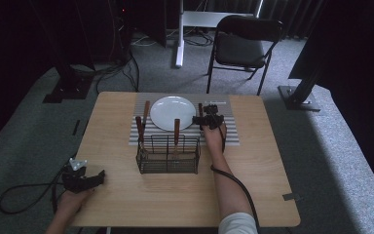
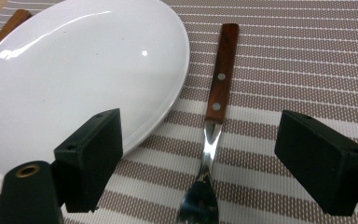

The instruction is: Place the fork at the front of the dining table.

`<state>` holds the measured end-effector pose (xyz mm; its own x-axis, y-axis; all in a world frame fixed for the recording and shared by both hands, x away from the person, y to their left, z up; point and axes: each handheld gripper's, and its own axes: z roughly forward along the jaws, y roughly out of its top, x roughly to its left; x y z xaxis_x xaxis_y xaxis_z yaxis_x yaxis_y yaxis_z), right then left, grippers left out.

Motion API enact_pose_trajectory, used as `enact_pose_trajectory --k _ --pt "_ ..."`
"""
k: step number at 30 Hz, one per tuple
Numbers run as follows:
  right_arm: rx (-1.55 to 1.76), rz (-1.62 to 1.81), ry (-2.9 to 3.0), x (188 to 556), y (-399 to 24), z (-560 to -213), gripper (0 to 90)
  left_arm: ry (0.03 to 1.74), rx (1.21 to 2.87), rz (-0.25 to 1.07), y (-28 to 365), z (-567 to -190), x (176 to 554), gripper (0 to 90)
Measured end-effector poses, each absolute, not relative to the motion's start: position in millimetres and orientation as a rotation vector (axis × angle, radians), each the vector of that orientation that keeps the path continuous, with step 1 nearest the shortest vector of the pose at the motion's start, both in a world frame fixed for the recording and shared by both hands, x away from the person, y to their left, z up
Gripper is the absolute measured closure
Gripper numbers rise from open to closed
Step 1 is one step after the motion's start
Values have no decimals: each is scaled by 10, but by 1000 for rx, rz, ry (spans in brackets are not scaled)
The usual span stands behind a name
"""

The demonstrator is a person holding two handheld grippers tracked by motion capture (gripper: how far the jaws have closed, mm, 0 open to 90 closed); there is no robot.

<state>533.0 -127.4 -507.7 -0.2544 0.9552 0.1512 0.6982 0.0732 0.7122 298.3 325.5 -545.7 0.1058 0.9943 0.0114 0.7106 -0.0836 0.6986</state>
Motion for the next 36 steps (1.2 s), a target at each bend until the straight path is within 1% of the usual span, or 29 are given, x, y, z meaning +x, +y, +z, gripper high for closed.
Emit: enact_pose_trajectory --k 14,36 --pt "1566 1020 1966 5007 -1367 -4981 147 1658 1853 688 3255 -5457 2983 75" --pt "1556 1060 1955 4504 -1756 -4976 147 1658 1854 688 3255 -5456 2983 74"
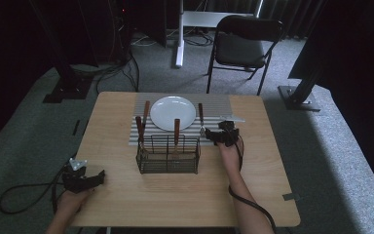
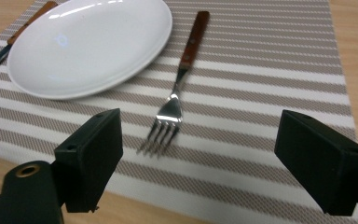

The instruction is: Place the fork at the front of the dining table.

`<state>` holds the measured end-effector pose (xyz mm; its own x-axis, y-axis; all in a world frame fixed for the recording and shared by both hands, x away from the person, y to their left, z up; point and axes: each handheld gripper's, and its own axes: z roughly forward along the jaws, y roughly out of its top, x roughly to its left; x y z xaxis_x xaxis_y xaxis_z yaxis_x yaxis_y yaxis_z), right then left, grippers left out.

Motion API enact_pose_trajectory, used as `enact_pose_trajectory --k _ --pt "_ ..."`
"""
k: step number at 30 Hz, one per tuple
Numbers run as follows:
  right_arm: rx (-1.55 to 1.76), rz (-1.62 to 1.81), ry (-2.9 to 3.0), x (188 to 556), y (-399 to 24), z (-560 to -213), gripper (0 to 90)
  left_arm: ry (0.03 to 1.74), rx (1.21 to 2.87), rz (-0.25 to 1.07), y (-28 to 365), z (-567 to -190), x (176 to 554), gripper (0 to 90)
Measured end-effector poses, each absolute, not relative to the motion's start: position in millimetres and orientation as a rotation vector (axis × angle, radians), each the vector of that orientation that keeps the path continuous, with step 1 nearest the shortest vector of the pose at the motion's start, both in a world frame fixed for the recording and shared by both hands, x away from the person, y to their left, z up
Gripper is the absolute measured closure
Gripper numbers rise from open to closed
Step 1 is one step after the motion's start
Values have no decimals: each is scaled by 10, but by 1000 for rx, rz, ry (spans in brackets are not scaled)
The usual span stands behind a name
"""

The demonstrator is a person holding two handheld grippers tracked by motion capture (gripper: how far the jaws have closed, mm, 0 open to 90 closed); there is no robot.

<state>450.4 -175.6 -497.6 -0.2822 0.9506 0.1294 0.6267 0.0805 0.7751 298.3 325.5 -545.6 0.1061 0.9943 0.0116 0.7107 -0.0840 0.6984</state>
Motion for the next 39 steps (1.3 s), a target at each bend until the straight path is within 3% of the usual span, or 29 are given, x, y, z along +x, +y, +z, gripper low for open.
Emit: enact_pose_trajectory --k 39 --pt "1634 1016 1859 3783 -2418 -5212 147 1658 1854 688 3255 -5456 2984 74"
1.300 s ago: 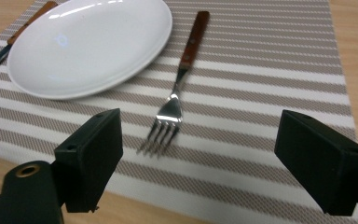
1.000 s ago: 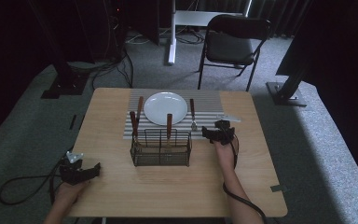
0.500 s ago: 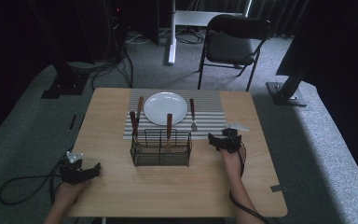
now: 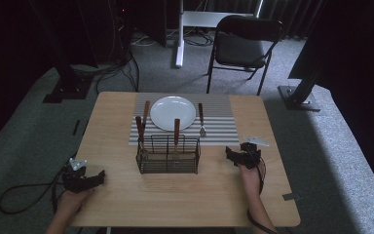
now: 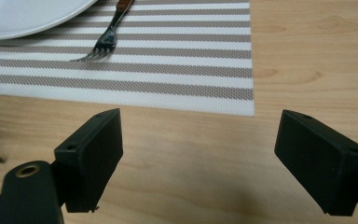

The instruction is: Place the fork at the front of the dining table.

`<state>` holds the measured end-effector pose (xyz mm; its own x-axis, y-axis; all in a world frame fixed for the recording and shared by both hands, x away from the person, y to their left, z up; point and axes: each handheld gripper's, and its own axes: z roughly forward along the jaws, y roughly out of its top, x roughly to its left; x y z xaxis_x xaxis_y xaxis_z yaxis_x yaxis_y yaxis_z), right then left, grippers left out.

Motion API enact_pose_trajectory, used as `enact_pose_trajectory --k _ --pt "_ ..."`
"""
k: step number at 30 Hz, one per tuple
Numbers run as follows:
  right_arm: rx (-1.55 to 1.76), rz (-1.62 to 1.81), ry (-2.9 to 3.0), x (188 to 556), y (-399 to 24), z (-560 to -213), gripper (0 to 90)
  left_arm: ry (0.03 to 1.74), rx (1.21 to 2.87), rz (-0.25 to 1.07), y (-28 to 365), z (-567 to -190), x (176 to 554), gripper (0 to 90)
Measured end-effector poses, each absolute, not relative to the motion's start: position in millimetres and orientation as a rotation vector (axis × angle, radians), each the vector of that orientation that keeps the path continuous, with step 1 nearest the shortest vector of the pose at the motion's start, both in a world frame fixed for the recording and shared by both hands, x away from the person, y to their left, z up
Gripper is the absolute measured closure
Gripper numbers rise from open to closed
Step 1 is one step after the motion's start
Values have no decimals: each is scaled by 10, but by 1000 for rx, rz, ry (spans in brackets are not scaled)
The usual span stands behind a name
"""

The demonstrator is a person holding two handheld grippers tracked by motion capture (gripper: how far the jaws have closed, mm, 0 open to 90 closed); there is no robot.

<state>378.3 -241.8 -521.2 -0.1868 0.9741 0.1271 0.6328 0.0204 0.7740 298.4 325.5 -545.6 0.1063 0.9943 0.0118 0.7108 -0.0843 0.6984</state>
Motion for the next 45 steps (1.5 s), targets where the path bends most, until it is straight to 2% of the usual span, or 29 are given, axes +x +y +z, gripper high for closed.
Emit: enact_pose_trajectory --k 22,45 --pt "1672 1020 1732 3245 -2777 -5154 147 1659 1854 687 3255 -5456 2984 74" --pt "1721 890 1663 2951 -3120 -5310 146 1660 1853 687 3254 -5456 2983 74"
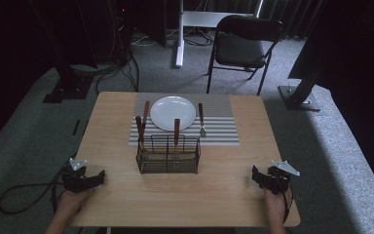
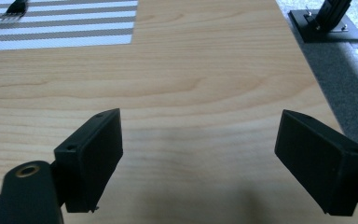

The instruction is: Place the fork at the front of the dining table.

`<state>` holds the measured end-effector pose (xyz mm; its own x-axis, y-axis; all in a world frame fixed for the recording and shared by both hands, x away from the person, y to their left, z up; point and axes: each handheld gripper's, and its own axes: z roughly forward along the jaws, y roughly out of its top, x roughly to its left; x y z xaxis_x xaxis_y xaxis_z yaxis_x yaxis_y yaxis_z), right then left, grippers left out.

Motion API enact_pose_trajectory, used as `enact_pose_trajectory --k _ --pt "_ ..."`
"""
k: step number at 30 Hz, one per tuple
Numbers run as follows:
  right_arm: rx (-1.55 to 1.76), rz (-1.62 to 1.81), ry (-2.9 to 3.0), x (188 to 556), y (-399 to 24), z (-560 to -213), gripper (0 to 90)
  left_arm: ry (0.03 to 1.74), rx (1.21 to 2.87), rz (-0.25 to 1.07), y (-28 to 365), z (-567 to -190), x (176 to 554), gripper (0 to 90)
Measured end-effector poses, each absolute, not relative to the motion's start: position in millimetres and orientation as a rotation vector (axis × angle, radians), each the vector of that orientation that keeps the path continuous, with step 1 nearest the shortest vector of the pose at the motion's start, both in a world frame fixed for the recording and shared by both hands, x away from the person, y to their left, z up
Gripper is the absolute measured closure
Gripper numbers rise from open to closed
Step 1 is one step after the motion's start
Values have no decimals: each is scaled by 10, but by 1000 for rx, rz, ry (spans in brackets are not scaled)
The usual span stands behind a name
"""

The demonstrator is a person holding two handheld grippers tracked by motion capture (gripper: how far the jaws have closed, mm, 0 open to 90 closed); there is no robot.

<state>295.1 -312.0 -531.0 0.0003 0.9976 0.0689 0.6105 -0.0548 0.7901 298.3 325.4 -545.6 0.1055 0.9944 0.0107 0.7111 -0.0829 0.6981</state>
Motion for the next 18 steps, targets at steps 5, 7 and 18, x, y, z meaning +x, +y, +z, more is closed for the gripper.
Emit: enact_pose_trajectory --k 5,7,18 --pt "1737 858 1663 2874 -3203 -5365 146 1660 1853 687 3254 -5456 2983 74" --pt "1740 834 1659 2839 -3231 -5386 146 1660 1853 687 3254 -5456 2983 74" --pt "1781 813 1608 2746 -3375 -5464 146 1660 1853 687 3254 -5456 2983 74"
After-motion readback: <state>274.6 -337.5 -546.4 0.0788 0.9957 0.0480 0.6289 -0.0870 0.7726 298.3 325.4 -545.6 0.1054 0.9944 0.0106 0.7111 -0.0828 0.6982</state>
